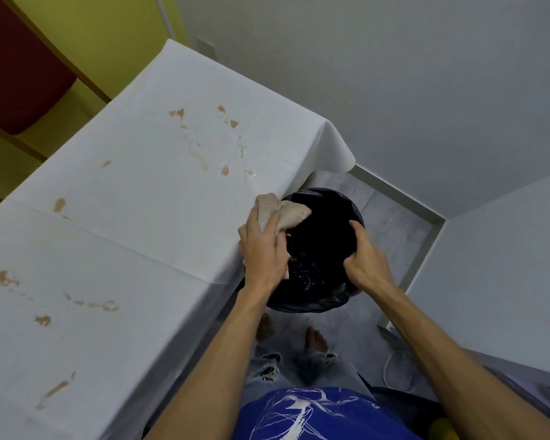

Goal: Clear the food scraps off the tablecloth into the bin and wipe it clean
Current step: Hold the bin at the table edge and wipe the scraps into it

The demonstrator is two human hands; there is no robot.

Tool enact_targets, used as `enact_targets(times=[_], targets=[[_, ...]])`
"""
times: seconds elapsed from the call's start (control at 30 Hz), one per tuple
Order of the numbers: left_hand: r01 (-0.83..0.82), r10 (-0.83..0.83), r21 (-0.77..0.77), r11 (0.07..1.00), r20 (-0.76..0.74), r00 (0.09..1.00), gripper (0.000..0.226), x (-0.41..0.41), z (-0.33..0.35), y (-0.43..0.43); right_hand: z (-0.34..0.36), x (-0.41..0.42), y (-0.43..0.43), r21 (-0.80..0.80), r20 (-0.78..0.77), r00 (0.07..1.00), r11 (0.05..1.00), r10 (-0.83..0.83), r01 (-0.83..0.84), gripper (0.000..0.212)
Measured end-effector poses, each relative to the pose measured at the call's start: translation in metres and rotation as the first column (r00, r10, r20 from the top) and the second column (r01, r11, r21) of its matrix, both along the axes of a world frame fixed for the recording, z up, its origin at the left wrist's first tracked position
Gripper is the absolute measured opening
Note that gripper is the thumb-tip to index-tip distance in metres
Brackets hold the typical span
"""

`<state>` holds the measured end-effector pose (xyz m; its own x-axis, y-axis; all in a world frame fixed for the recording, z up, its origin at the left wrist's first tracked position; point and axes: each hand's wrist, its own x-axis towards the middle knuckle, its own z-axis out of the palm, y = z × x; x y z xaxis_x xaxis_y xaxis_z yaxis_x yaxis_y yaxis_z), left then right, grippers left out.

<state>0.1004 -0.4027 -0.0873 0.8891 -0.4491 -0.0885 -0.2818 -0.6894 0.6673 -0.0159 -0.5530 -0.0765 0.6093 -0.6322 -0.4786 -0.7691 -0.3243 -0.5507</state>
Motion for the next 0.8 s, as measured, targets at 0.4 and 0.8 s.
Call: enact_targets(times=[0.4,0.8], targets=[[-0.365,0.349,0.150,0.919,0.124,0.929,0.047,0.118,0.018,0.088,0.001,-0.003,-0.005,0.008,0.002,1.000,1.000,0.009,-0.009,0.079],[-0.054,0.056,0.113,0.992,-0.009,0.998,0.045,0.029,0.005,0.025,0.001,-0.004,-0.005,-0.013,-0.001,1.000,1.000,0.020,-0.020,0.076]])
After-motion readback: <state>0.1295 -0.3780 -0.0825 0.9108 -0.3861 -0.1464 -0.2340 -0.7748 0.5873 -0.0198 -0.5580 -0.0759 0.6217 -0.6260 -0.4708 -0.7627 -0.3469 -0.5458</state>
